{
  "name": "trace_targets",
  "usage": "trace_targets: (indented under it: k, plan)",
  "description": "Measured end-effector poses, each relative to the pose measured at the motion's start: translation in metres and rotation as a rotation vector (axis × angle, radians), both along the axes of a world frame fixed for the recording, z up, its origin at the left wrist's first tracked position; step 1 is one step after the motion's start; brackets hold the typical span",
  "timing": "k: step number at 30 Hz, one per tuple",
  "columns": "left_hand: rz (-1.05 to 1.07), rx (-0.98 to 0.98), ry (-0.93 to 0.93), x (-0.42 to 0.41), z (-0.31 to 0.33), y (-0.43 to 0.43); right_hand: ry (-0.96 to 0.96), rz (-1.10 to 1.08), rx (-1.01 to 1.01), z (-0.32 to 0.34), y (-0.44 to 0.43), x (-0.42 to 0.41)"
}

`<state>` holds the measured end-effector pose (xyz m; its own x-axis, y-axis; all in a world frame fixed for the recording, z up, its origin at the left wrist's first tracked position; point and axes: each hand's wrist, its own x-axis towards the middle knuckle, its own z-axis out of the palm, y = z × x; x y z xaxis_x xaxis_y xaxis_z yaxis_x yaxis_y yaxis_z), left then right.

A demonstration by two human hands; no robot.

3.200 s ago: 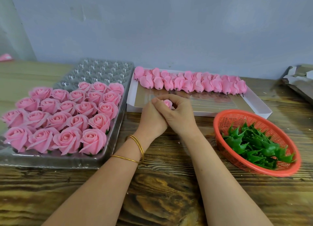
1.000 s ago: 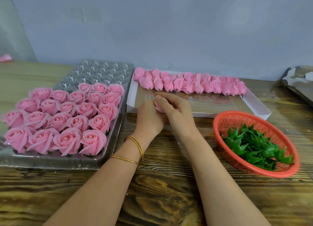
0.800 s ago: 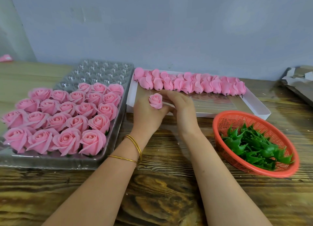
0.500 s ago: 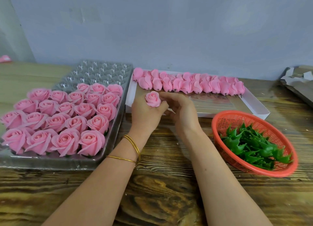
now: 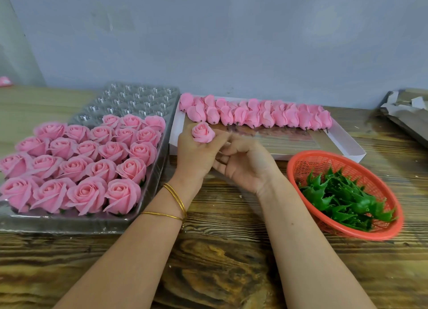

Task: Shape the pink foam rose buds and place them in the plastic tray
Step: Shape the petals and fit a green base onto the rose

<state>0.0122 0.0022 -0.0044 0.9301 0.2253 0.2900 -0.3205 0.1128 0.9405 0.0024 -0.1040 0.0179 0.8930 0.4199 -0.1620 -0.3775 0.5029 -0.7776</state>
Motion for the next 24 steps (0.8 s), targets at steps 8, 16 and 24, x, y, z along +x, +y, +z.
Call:
trace_targets:
  k: [8,16,24]
  plan:
    - [-0.022,-0.061,0.044,-0.002,0.003,-0.002,-0.033,0.095,0.027,-0.006,0.002,0.001]
    - [-0.074,-0.032,0.073,-0.007,0.007,-0.002,-0.037,0.163,0.115,-0.011,-0.001,0.002]
    - [-0.163,0.074,0.013,-0.010,0.010,0.000,-0.075,0.146,0.083,-0.009,-0.006,0.000]
